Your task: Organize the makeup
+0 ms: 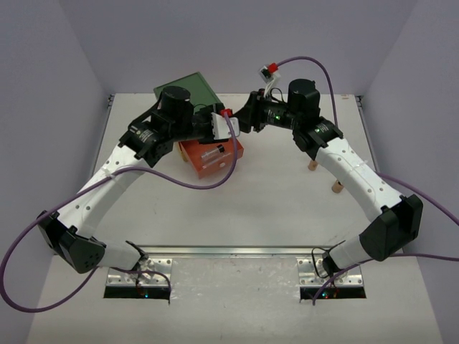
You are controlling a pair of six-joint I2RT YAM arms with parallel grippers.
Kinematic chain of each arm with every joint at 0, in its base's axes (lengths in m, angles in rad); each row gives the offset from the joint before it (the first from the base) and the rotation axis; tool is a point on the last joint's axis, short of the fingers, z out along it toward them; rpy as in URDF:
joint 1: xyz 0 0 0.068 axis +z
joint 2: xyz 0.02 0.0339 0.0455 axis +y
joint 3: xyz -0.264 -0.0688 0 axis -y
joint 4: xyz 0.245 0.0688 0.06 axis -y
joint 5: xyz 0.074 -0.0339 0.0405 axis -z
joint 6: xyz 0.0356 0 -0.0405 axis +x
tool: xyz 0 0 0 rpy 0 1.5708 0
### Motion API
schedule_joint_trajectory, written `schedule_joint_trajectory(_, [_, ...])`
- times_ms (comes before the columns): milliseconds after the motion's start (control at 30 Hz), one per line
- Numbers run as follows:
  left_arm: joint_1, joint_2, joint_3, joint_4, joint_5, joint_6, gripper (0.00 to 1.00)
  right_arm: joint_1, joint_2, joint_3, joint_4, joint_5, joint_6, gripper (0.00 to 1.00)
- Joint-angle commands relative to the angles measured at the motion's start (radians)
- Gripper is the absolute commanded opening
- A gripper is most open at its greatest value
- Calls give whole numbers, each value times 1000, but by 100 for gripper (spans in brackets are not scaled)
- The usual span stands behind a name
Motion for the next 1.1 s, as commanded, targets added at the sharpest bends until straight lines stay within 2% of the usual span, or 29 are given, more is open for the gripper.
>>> schedule_joint_trajectory(0, [3,16,40,12,-52,-39,0,2,-26,24,75,-18,5,37])
schedule_joint_trajectory(33, [3,22,42,0,-69,-45,0,4,-26,27,49,-6,-15,55])
schedule_joint_trajectory(100, [6,43,56,-19,-125,-84,0,-1,-28,41,-31,76,-55,84])
schedule_joint_trajectory(133, [12,56,62,-31,-149,-99,0,-5,-32,43,-62,112,-68,94])
schedule_joint_trajectory(167, [25,71,70,-47,-164,-117,0,-19,-39,41,-90,161,-72,98])
schedule_joint_trajectory(367, [120,140,41,-78,-204,-192,0,-192,-149,-67,-219,451,-14,99])
schedule_joint_trajectory(500, [120,179,-16,-40,-281,-185,0,-210,-211,-146,-236,615,-80,99])
schedule_joint_trajectory(600, [120,231,-51,6,-353,-170,0,-211,-221,-163,-262,625,-102,99])
schedule_joint_trajectory(833, [118,303,-47,19,-394,-182,0,-211,-222,-185,-284,617,-107,99])
schedule_joint_trajectory(900, [115,327,-42,23,-420,-193,6,-211,-224,-197,-277,617,-100,99])
schedule_joint_trajectory(933, [112,337,-36,23,-430,-200,11,-211,-224,-200,-276,616,-98,99])
schedule_joint_trajectory(967, [111,346,-35,22,-431,-204,21,-211,-221,-200,-276,595,-98,99])
schedule_joint_trajectory(1067, [106,355,-36,28,-463,-211,35,-211,-215,-192,-277,579,-98,99])
